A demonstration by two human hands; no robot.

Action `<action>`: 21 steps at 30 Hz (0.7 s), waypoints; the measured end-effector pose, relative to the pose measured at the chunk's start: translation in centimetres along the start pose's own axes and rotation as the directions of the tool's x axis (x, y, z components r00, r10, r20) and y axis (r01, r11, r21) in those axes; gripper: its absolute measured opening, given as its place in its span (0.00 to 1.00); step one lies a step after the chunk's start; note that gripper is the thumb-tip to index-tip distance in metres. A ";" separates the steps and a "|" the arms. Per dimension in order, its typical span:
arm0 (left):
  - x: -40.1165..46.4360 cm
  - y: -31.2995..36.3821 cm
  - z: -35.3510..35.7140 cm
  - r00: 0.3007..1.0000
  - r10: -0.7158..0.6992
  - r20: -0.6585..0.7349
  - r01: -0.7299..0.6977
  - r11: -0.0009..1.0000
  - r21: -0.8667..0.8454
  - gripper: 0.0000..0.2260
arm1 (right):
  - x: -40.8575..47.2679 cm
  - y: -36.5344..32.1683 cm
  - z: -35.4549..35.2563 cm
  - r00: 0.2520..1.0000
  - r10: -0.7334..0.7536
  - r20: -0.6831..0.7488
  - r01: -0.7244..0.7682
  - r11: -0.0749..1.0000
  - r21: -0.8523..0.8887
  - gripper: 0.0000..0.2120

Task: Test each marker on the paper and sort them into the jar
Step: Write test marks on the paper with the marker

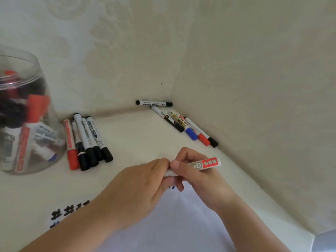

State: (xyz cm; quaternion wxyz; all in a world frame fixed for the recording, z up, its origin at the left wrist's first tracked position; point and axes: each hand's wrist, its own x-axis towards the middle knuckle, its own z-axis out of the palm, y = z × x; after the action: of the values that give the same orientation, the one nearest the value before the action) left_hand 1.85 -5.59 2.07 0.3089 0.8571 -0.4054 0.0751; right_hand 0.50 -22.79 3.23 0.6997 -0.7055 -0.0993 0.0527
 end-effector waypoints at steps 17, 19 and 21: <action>0.3 -0.7 0.4 0.998 -0.022 -0.064 0.026 0.997 0.066 0.17 | -0.3 0.9 -1.1 0.999 -0.037 0.002 0.036 0.995 0.090 0.06; 0.3 -0.9 0.8 0.988 -0.087 -0.125 0.096 0.993 0.072 0.22 | -0.1 0.5 -2.7 0.995 0.057 -0.084 -0.045 0.989 0.139 0.07; 0.0 -1.5 1.3 0.988 -0.093 -0.128 0.108 0.987 0.122 0.26 | -0.1 0.3 -4.3 0.963 0.134 -0.233 -0.112 0.988 0.107 0.07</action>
State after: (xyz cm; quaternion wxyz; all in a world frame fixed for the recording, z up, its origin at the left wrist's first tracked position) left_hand 2.83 -5.63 0.29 0.2807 0.8883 -0.3364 0.1373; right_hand 1.37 -27.04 2.95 0.7339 -0.6784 0.0322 0.0152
